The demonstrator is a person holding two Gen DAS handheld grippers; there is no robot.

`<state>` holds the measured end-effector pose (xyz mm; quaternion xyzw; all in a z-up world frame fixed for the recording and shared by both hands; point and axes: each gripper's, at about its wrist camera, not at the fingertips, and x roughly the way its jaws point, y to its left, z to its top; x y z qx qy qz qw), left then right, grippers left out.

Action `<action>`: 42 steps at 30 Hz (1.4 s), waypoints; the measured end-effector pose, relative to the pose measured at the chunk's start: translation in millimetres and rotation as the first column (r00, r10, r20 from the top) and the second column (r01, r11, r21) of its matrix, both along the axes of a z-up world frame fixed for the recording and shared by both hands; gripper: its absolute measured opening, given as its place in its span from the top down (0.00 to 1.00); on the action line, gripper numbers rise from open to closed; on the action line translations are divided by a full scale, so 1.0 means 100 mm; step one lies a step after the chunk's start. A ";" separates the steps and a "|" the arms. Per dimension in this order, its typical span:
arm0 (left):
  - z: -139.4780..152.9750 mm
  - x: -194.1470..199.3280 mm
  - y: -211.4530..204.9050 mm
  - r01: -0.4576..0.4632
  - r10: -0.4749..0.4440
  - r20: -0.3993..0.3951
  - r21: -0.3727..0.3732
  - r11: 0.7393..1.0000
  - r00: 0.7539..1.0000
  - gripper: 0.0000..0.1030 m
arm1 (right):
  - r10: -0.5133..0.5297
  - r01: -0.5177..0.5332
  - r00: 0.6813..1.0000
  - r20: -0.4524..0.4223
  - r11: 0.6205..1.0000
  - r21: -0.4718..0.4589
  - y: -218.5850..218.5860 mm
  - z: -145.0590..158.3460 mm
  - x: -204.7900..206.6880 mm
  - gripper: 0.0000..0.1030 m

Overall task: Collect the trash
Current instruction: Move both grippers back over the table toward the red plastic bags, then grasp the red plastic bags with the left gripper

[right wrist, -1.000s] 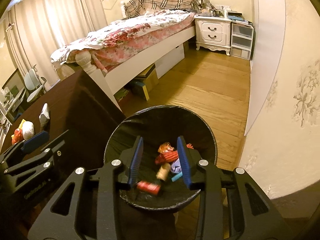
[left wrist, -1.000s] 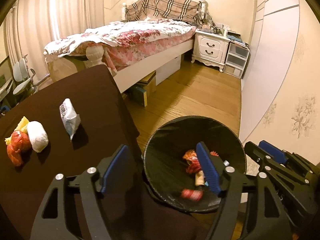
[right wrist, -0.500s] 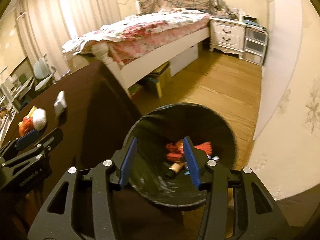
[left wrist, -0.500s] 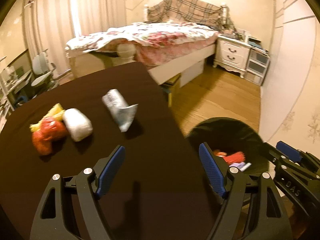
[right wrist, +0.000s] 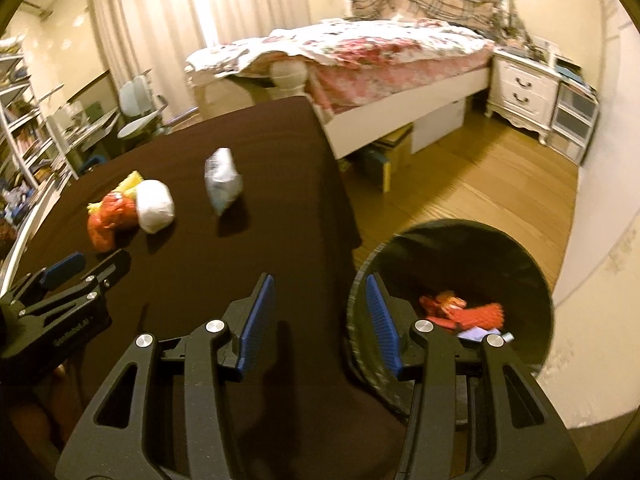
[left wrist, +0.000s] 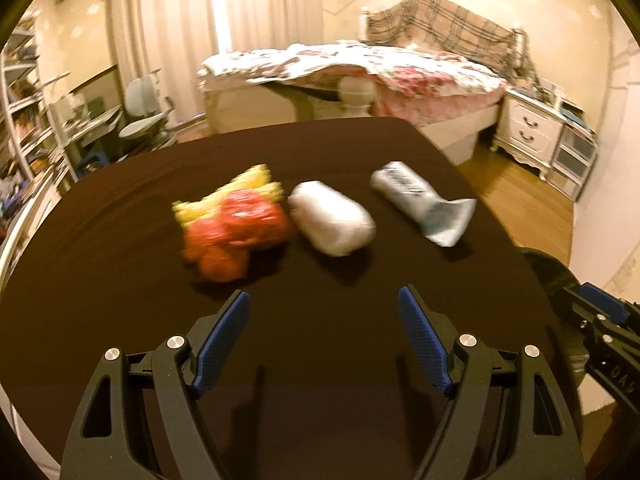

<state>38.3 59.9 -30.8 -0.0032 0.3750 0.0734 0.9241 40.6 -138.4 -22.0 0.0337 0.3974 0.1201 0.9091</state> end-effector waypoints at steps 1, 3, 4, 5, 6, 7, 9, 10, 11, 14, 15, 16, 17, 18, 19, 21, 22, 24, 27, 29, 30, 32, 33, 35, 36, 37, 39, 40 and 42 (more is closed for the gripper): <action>-0.01 0.00 0.06 -0.013 0.013 -0.002 -0.002 1.000 1.000 0.26 | 0.012 -0.012 1.000 0.000 1.000 0.001 0.05 0.02 0.01 0.54; -0.02 -0.01 0.17 -0.037 0.037 -0.004 -0.002 0.999 0.999 0.26 | 0.035 -0.035 0.999 0.001 0.999 0.005 0.15 0.05 0.04 0.54; -0.03 0.00 0.25 -0.051 0.051 -0.006 -0.008 0.999 0.999 0.26 | 0.047 -0.047 0.999 0.001 0.999 0.005 0.21 0.06 0.05 0.54; -0.03 0.01 0.30 -0.059 0.059 -0.006 -0.013 0.998 0.998 0.26 | 0.060 -0.060 0.998 0.000 0.998 0.003 0.28 0.07 0.07 0.54; -0.03 0.01 0.34 -0.066 0.066 -0.006 -0.018 0.998 0.998 0.26 | 0.074 -0.074 0.997 0.000 0.997 0.002 0.34 0.07 0.08 0.54; -0.02 0.02 0.39 -0.074 0.074 -0.006 -0.022 0.997 0.997 0.26 | 0.086 -0.086 0.996 0.000 0.996 0.001 0.41 0.08 0.10 0.54; -0.02 0.06 0.47 -0.085 0.085 -0.005 -0.026 0.996 0.996 0.26 | 0.109 -0.109 0.994 -0.003 0.994 0.000 0.53 0.08 0.13 0.54; -0.02 0.08 0.50 -0.088 0.088 -0.005 -0.025 0.996 0.996 0.26 | 0.118 -0.118 0.993 -0.003 0.993 0.002 0.58 0.09 0.15 0.54; -0.03 0.11 0.53 -0.089 0.089 -0.008 -0.023 0.996 0.996 0.26 | 0.127 -0.127 0.992 -0.002 0.992 0.002 0.63 0.09 0.16 0.54; -0.04 0.19 0.60 -0.081 0.081 -0.018 -0.034 0.996 0.997 0.28 | 0.147 -0.147 0.989 -0.002 0.989 -0.005 0.73 0.11 0.18 0.54; -0.06 0.23 0.61 -0.075 0.074 -0.028 -0.043 0.996 0.997 0.31 | 0.151 -0.151 0.989 -0.004 0.988 -0.006 0.76 0.10 0.19 0.54; -0.07 0.24 0.63 -0.071 0.069 -0.038 -0.051 0.996 0.997 0.32 | 0.154 -0.154 0.988 -0.006 0.988 -0.006 0.78 0.09 0.20 0.54; -0.08 0.24 0.66 -0.069 0.066 -0.046 -0.059 0.996 0.997 0.34 | 0.155 -0.155 0.988 -0.007 0.988 -0.008 0.80 0.09 0.22 0.54; -0.09 0.27 0.67 -0.066 0.062 -0.056 -0.068 0.996 0.996 0.35 | 0.157 -0.157 0.988 -0.009 0.988 -0.009 0.81 0.08 0.23 0.54; -0.10 0.29 0.69 -0.064 0.059 -0.064 -0.072 0.995 0.996 0.36 | 0.158 -0.158 0.987 -0.011 0.987 -0.011 0.83 0.07 0.25 0.54; -0.12 0.34 0.70 -0.054 0.047 -0.081 -0.082 0.995 0.996 0.40 | 0.160 -0.161 0.987 -0.016 0.987 -0.015 0.85 0.05 0.28 0.54; -0.12 0.35 0.70 -0.050 0.042 -0.084 -0.084 0.995 0.996 0.42 | 0.161 -0.162 0.987 -0.018 0.987 -0.018 0.87 0.04 0.30 0.54; -0.13 0.36 0.71 -0.037 0.030 -0.090 -0.080 0.996 0.995 0.55 | 0.163 -0.164 0.986 -0.021 0.986 -0.021 0.89 0.03 0.32 0.54; -0.16 0.36 0.71 -0.020 0.012 -0.101 -0.083 0.996 0.995 0.63 | 0.165 -0.165 0.986 -0.025 0.986 -0.023 0.94 0.02 0.36 0.54; -0.15 0.33 0.71 -0.009 0.001 -0.092 -0.087 0.996 0.996 0.65 | 0.167 -0.167 0.986 -0.026 0.986 -0.022 0.96 0.02 0.38 0.54; -0.15 0.31 0.71 -0.007 -0.001 -0.089 -0.087 0.996 0.996 0.66 | 0.168 -0.169 0.985 -0.026 0.985 -0.022 0.97 0.02 0.39 0.54; -0.14 0.30 0.73 -0.010 0.003 -0.082 -0.091 0.996 0.997 0.66 | 0.174 -0.174 0.984 -0.026 0.984 -0.025 1.03 0.02 0.40 0.54; -0.13 0.30 0.74 -0.013 0.006 -0.077 -0.094 0.996 0.997 0.66 | 0.177 -0.177 0.984 -0.026 0.984 -0.025 1.05 0.02 0.41 0.54; -0.12 0.28 0.76 -0.021 0.015 -0.069 -0.097 0.995 0.998 0.66 | 0.182 -0.183 0.983 -0.023 0.983 -0.028 1.10 0.03 0.42 0.54; -0.12 0.26 0.78 -0.024 0.017 -0.068 -0.099 0.995 0.998 0.66 | 0.185 -0.186 0.982 -0.023 0.982 -0.028 1.12 0.04 0.43 0.54; -0.12 0.26 0.80 -0.027 0.020 -0.068 -0.100 0.995 0.997 0.67 | 0.188 -0.188 0.982 -0.023 0.982 -0.028 1.15 0.04 0.44 0.54; -0.12 0.26 0.83 -0.033 0.026 -0.066 -0.103 0.994 0.997 0.67 | 0.193 -0.194 0.981 -0.025 0.981 -0.025 1.20 0.04 0.46 0.54; -0.11 0.25 0.84 -0.037 0.031 -0.064 -0.101 0.994 0.997 0.67 | 0.197 -0.198 0.980 -0.027 0.980 -0.021 1.23 0.03 0.46 0.54; -0.11 0.27 0.86 -0.042 0.035 -0.066 -0.107 0.993 0.997 0.67 | 0.206 -0.206 0.978 -0.030 0.978 -0.021 1.28 0.02 0.48 0.54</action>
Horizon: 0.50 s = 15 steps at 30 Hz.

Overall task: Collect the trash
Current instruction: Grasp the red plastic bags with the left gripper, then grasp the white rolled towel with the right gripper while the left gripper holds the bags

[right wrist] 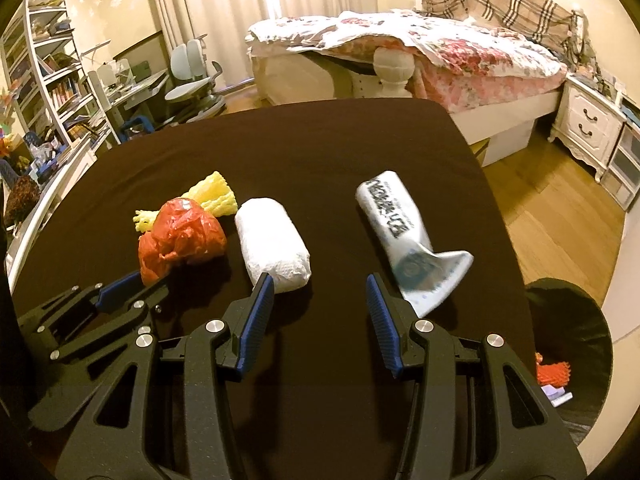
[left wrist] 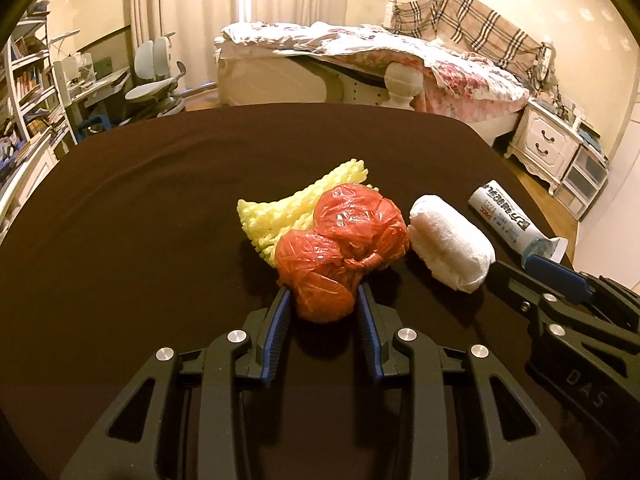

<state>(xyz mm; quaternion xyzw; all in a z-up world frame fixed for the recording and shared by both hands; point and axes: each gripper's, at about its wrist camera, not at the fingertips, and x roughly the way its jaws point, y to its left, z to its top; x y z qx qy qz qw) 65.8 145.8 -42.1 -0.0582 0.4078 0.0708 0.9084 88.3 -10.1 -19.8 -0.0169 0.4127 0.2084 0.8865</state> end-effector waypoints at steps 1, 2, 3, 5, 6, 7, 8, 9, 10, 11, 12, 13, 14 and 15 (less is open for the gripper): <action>0.00 0.00 0.02 -0.004 0.004 -0.002 -0.007 1.000 1.000 0.67 | 0.003 -0.003 1.000 -0.001 1.000 -0.002 0.02 0.00 0.02 0.54; 0.00 0.01 0.02 -0.006 0.006 -0.003 -0.009 1.000 1.000 0.67 | 0.006 -0.006 1.000 -0.003 1.000 -0.002 0.05 -0.01 0.02 0.54; 0.00 0.01 0.02 -0.007 0.007 -0.004 -0.010 1.000 1.000 0.67 | 0.012 -0.012 1.000 -0.006 1.000 -0.001 0.08 -0.01 0.03 0.54; 0.00 0.01 0.03 -0.008 0.008 -0.004 -0.012 1.000 1.000 0.67 | 0.019 -0.019 1.000 -0.006 1.000 -0.004 0.12 0.00 0.05 0.54; 0.00 0.01 0.04 -0.012 0.011 -0.002 -0.015 1.000 1.000 0.67 | 0.022 -0.022 1.000 -0.005 1.000 -0.003 0.13 0.01 0.05 0.54; 0.00 0.01 0.04 -0.014 0.014 0.000 -0.018 1.000 1.000 0.67 | 0.025 -0.025 1.000 -0.004 1.000 -0.003 0.13 0.03 0.04 0.54; 0.01 0.01 0.05 -0.018 0.018 0.003 -0.017 1.000 1.000 0.67 | 0.027 -0.027 1.000 -0.002 1.000 -0.003 0.12 0.05 0.03 0.54; 0.01 0.01 0.07 -0.024 0.024 0.006 -0.013 1.000 1.000 0.67 | 0.027 -0.027 1.000 -0.001 1.000 -0.002 0.11 0.06 0.02 0.54; 0.01 0.01 0.08 -0.030 0.030 0.009 -0.011 0.999 1.000 0.67 | 0.028 -0.028 1.000 -0.001 1.000 0.001 0.10 0.06 0.00 0.54; 0.02 0.02 0.09 -0.033 0.033 0.011 -0.010 0.999 0.999 0.67 | 0.029 -0.029 1.000 0.000 1.000 0.002 0.10 0.07 -0.01 0.54; 0.02 0.02 0.10 -0.037 0.037 0.013 -0.010 0.999 0.999 0.67 | 0.031 -0.031 1.000 0.002 1.000 0.001 0.10 0.08 -0.02 0.54; 0.02 0.03 0.13 -0.041 0.041 0.014 -0.011 0.999 0.999 0.67 | 0.033 -0.033 0.999 0.004 0.999 -0.001 0.11 0.08 -0.01 0.54; 0.02 0.03 0.14 -0.041 0.042 0.012 -0.014 0.999 0.999 0.67 | 0.034 -0.034 0.999 0.004 0.999 -0.003 0.13 0.08 0.00 0.54; 0.01 0.04 0.15 -0.043 0.043 0.011 -0.017 0.999 0.999 0.67 | 0.034 -0.034 0.999 0.002 0.999 -0.003 0.14 0.07 0.02 0.54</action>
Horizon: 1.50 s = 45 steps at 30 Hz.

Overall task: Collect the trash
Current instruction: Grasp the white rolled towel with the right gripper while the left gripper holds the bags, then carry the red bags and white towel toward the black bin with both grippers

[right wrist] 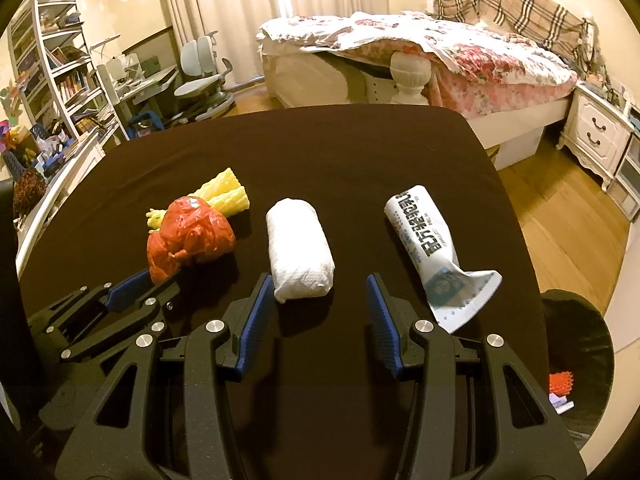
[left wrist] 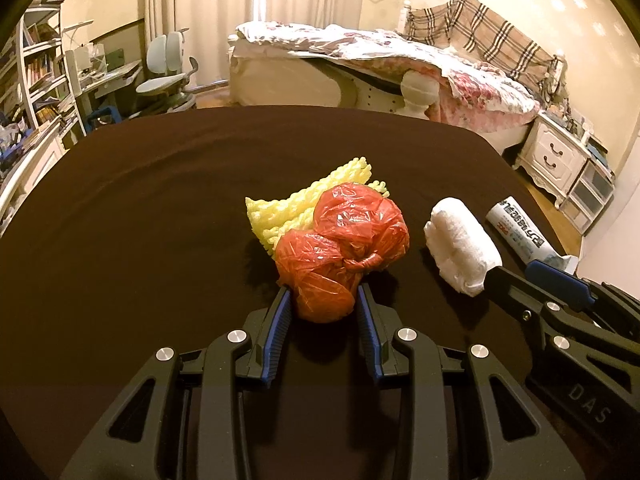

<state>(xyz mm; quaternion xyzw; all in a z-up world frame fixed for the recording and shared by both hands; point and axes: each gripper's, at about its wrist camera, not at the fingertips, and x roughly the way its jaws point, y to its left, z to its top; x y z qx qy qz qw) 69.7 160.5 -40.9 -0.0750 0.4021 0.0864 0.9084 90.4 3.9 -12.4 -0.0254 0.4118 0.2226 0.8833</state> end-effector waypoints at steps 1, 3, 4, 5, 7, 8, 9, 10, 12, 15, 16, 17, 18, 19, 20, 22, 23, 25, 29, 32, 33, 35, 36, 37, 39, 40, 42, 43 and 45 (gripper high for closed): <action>0.00 0.00 0.01 -0.001 0.001 -0.001 -0.004 1.000 1.000 0.67 | -0.001 0.001 1.000 -0.002 1.000 0.000 0.01 -0.01 0.02 0.54; 0.00 0.00 0.01 -0.003 0.003 0.000 -0.005 1.000 1.000 0.67 | -0.001 0.001 1.000 -0.005 1.000 0.000 0.05 -0.03 0.05 0.54; 0.00 0.00 0.01 -0.003 0.003 0.001 -0.005 1.000 1.000 0.67 | 0.000 0.000 1.000 -0.005 1.000 0.000 0.07 -0.03 0.07 0.54; 0.00 0.00 0.01 -0.004 0.004 0.001 -0.007 1.000 1.000 0.67 | 0.003 -0.003 1.000 -0.006 1.000 -0.001 0.09 -0.03 0.08 0.54; -0.01 0.01 0.02 -0.007 0.007 -0.001 -0.011 1.000 1.000 0.67 | 0.009 -0.009 1.000 -0.010 1.000 -0.005 0.16 -0.05 0.12 0.54; -0.01 0.01 0.02 -0.007 0.007 -0.002 -0.015 1.000 1.000 0.67 | 0.010 -0.010 1.000 -0.013 1.000 -0.007 0.18 -0.06 0.13 0.56; -0.01 0.01 0.03 -0.007 0.007 -0.002 -0.017 1.000 1.000 0.67 | 0.011 -0.012 1.000 -0.020 1.000 -0.007 0.20 -0.08 0.16 0.58; -0.01 0.01 0.03 -0.008 0.008 -0.002 -0.019 1.000 1.000 0.67 | 0.014 -0.014 1.000 -0.025 1.000 -0.007 0.21 -0.09 0.17 0.64; -0.01 0.01 0.03 -0.007 0.007 -0.001 -0.019 1.000 1.000 0.67 | 0.029 -0.029 0.999 -0.045 0.999 -0.013 0.22 -0.13 0.18 0.68; -0.01 0.00 0.03 -0.009 0.009 0.001 -0.020 1.000 1.000 0.67 | 0.033 -0.034 0.999 -0.039 0.999 -0.014 0.19 -0.11 0.15 0.69; -0.01 0.00 0.04 -0.009 0.009 0.003 -0.021 1.000 1.000 0.67 | 0.033 -0.033 0.999 -0.039 0.999 -0.012 0.18 -0.11 0.14 0.69; -0.01 0.00 0.04 -0.010 0.010 0.005 -0.022 1.000 1.000 0.67 | 0.031 -0.031 0.999 -0.039 0.999 -0.008 0.16 -0.09 0.13 0.69; 0.00 -0.01 0.04 -0.010 0.011 0.008 -0.023 1.000 1.000 0.67 | 0.029 -0.029 0.999 -0.038 1.000 -0.005 0.14 -0.08 0.12 0.69; 0.00 -0.01 0.03 -0.010 0.010 0.010 -0.023 1.000 1.000 0.67 | 0.027 -0.027 0.999 -0.036 1.000 -0.003 0.12 -0.07 0.10 0.69; 0.01 -0.02 0.03 -0.009 0.009 0.014 -0.022 1.000 1.000 0.67 | 0.025 -0.025 0.999 -0.034 1.000 -0.001 0.10 -0.05 0.10 0.70; 0.02 -0.03 0.02 -0.006 0.007 0.019 -0.019 1.000 1.000 0.67 | 0.022 -0.022 0.999 -0.030 1.000 0.002 0.06 -0.04 0.07 0.70; 0.02 -0.03 0.00 -0.005 0.005 0.021 -0.017 1.000 1.000 0.67 | 0.020 -0.020 0.999 -0.025 1.000 0.001 0.04 -0.02 0.05 0.70; 0.03 -0.06 -0.01 0.000 0.001 0.023 -0.015 1.000 1.000 0.67 | 0.019 -0.019 1.000 -0.019 1.000 0.001 -0.01 -0.01 -0.01 0.70; 0.04 -0.09 -0.03 0.002 -0.002 0.024 -0.019 1.000 1.000 0.67 | 0.007 -0.007 1.000 -0.009 1.000 0.015 -0.14 0.04 -0.12 0.70; 0.05 -0.15 -0.07 0.008 -0.008 0.027 -0.025 1.000 1.000 0.67 | -0.004 0.004 1.000 -0.004 1.000 0.027 -0.25 0.06 -0.21 0.70; 0.06 -0.16 -0.08 0.011 -0.010 0.028 -0.025 1.000 1.000 0.67 | -0.008 0.008 1.000 -0.003 0.999 0.031 -0.28 0.06 -0.25 0.70; 0.07 -0.19 -0.14 0.020 -0.019 0.032 -0.022 1.000 0.999 0.67 | -0.016 0.016 1.000 0.000 0.999 0.038 -0.36 0.07 -0.31 0.70; 0.08 -0.21 -0.17 0.025 -0.025 0.034 -0.021 0.999 0.999 0.67 | -0.018 0.018 1.000 0.001 0.999 0.042 -0.39 0.08 -0.33 0.70; 0.09 -0.23 -0.20 0.030 -0.029 0.036 -0.022 0.999 0.999 0.67 | -0.022 0.022 1.000 0.003 0.999 0.045 -0.42 0.08 -0.36 0.70; 0.10 -0.26 -0.24 0.037 -0.036 0.039 -0.024 0.999 0.999 0.67 | -0.029 0.029 1.000 0.010 0.998 0.050 -0.49 0.11 -0.43 0.70; 0.12 -0.29 -0.27 0.042 -0.041 0.043 -0.023 0.999 0.998 0.67 | -0.033 0.032 0.999 0.014 0.998 0.051 -0.52 0.12 -0.45 0.70; 0.15 -0.33 -0.34 0.054 -0.053 0.050 -0.020 0.998 0.997 0.67 | -0.044 0.043 0.999 0.020 0.998 0.056 -0.60 0.14 -0.51 0.70; 0.16 -0.35 -0.36 0.058 -0.057 0.052 -0.020 0.998 0.997 0.67 | -0.050 0.049 0.998 0.022 0.997 0.058 -0.64 0.14 -0.53 0.70; 0.18 -0.39 -0.42 0.067 -0.066 0.058 -0.021 0.998 0.996 0.67 | -0.064 0.062 0.998 0.026 0.996 0.065 -0.73 0.15 -0.57 0.70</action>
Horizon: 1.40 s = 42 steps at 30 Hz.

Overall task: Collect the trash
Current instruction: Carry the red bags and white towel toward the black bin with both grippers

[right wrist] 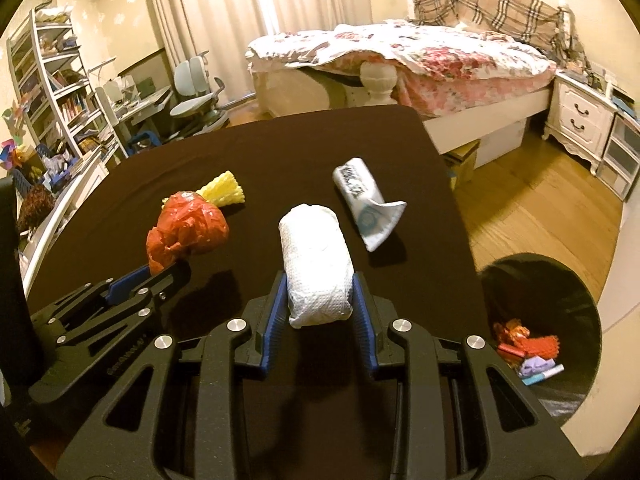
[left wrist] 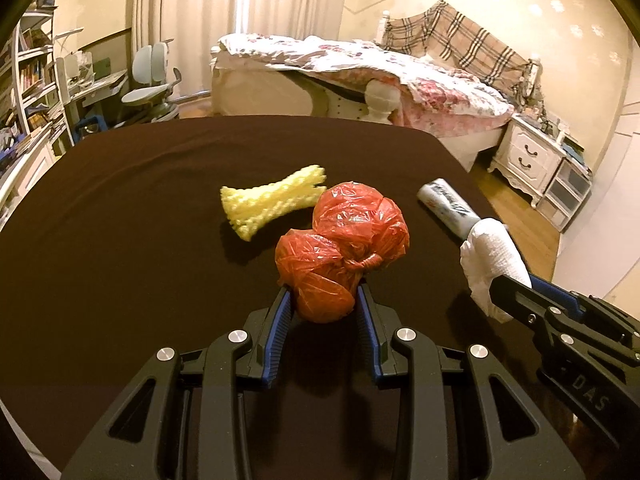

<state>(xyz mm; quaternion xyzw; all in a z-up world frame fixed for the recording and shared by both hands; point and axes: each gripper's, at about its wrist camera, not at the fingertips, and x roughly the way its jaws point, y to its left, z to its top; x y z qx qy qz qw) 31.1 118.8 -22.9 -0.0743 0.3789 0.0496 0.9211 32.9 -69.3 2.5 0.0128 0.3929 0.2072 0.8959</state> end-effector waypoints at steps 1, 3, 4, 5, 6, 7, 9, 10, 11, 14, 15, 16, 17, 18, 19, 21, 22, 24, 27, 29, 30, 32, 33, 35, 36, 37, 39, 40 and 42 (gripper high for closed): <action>0.02 -0.02 -0.04 0.008 -0.008 0.004 0.001 1.000 1.000 0.67 | -0.007 0.007 1.000 0.001 1.000 0.003 -0.04 0.00 -0.03 0.70; 0.03 -0.04 -0.10 0.018 -0.018 0.007 0.003 1.000 1.000 0.67 | -0.019 0.019 1.000 0.002 1.000 0.006 -0.12 0.00 -0.08 0.70; 0.04 -0.05 -0.14 0.026 -0.026 0.009 0.004 1.000 1.000 0.67 | -0.025 0.025 1.000 0.004 1.000 0.006 -0.16 0.00 -0.10 0.70; 0.04 -0.06 -0.18 0.033 -0.033 0.011 0.005 0.999 0.999 0.67 | -0.031 0.031 1.000 0.006 0.999 0.006 -0.21 -0.01 -0.12 0.70; 0.05 -0.08 -0.21 0.039 -0.039 0.012 0.006 0.999 0.999 0.67 | -0.038 0.038 0.999 0.008 0.999 0.006 -0.25 -0.01 -0.15 0.70; 0.05 -0.09 -0.26 0.049 -0.049 0.013 0.008 0.999 0.999 0.67 | -0.046 0.046 0.999 0.008 0.999 0.007 -0.29 -0.02 -0.17 0.70; 0.05 -0.11 -0.32 0.061 -0.061 0.014 0.009 0.998 0.998 0.67 | -0.061 0.061 0.998 0.008 0.998 0.011 -0.38 -0.03 -0.21 0.70; 0.04 -0.12 -0.37 0.070 -0.070 0.014 0.010 0.998 0.997 0.67 | -0.068 0.068 0.998 0.008 0.998 0.011 -0.42 -0.04 -0.23 0.70; 0.04 -0.13 -0.41 0.078 -0.078 0.014 0.012 0.997 0.997 0.67 | -0.076 0.076 0.997 0.008 0.997 0.011 -0.47 -0.04 -0.25 0.70; 0.03 -0.16 -0.52 0.103 -0.103 0.013 0.016 0.995 0.995 0.67 | -0.102 0.102 0.995 0.009 0.995 0.010 -0.59 -0.05 -0.29 0.70; 0.02 -0.17 -0.56 0.111 -0.111 0.012 0.017 0.994 0.994 0.67 | -0.111 0.111 0.994 0.010 0.994 0.010 -0.64 -0.06 -0.30 0.70; 0.02 -0.17 -0.61 0.122 -0.123 0.011 0.018 0.992 0.992 0.67 | -0.119 0.119 0.993 0.010 0.993 0.009 -0.69 -0.06 -0.31 0.70; 0.02 -0.18 -0.65 0.130 -0.130 0.010 0.018 0.991 0.991 0.67 | -0.131 0.131 0.991 0.010 0.991 0.008 -0.74 -0.07 -0.32 0.70; 0.02 -0.18 -0.69 0.140 -0.140 0.008 0.018 0.990 0.990 0.67 | -0.141 0.141 0.990 0.010 0.990 0.008 -0.78 -0.07 -0.33 0.70; 0.01 -0.18 -0.72 0.147 -0.147 0.008 0.019 0.989 0.989 0.67 | -0.152 0.152 0.988 0.010 0.988 0.008 -0.83 -0.08 -0.34 0.70; 0.01 -0.18 -0.79 0.164 -0.164 0.007 0.022 0.986 0.986 0.67 | -0.173 0.173 0.985 0.008 0.985 0.009 -0.92 -0.10 -0.34 0.70; 0.01 -0.18 -0.83 0.172 -0.173 0.008 0.024 0.985 0.985 0.67 | -0.184 0.184 0.983 0.006 0.983 0.009 -0.96 -0.11 -0.34 0.70; 0.01 -0.18 -0.91 0.191 -0.192 0.009 0.027 0.981 0.981 0.67 | -0.205 0.205 0.979 0.003 0.979 0.009 -1.04 -0.13 -0.35 0.70; 0.01 -0.17 -1.03 0.217 -0.218 0.008 0.029 0.976 0.976 0.67 | -0.238 0.238 0.971 0.002 0.971 0.009 -1.16 -0.15 -0.36 0.70; 0.00 -0.17 -1.10 0.234 -0.234 0.008 0.031 0.972 0.972 0.67 | -0.259 0.259 0.966 0.002 0.966 0.010 -1.24 -0.15 -0.35 0.70; 0.00 -0.16 -1.15 0.245 -0.245 0.008 0.033 0.969 0.969 0.67 | -0.269 0.269 0.963 0.004 0.963 0.010 -1.27 -0.15 -0.34 0.70; 0.01 -0.15 -1.23 0.263 -0.264 0.009 0.035 0.964 0.965 0.67 | -0.289 0.289 0.957 0.007 0.957 0.009 -1.35 -0.16 -0.34 0.70; 0.01 -0.14 -1.28 0.275 -0.275 0.011 0.036 0.961 0.961 0.67 | -0.300 0.300 0.954 0.008 0.954 0.009 -1.39 -0.16 -0.34 0.70; 0.02 -0.15 -1.37 0.293 -0.294 0.018 0.043 0.955 0.956 0.67 | -0.319 0.319 0.948 0.010 0.948 0.010 -1.45 -0.16 -0.35 0.70; 0.03 -0.15 -1.41 0.302 -0.303 0.020 0.046 0.952 0.953 0.67 | -0.329 0.329 0.944 0.010 0.944 0.010 -1.49 -0.16 -0.35 0.70; 0.03 -0.13 -1.47 0.315 -0.316 0.021 0.050 0.948 0.948 0.67 | -0.339 0.339 0.941 0.010 0.941 0.010 -1.53 -0.17 -0.35 0.70; 0.03 -0.12 -1.54 0.329 -0.331 0.020 0.052 0.943 0.944 0.67 | -0.359 0.359 0.933 0.011 0.933 0.009 -1.61 -0.18 -0.35 0.70; 0.03 -0.11 -1.59 0.338 -0.339 0.018 0.055 0.940 0.940 0.67 | -0.369 0.369 0.929 0.012 0.929 0.009 -1.65 -0.18 -0.35 0.70; 0.03 -0.09 -1.66 0.351 -0.352 0.016 0.059 0.935 0.936 0.67 | -0.387 0.387 0.922 0.014 0.922 0.010 -1.72 -0.18 -0.34 0.69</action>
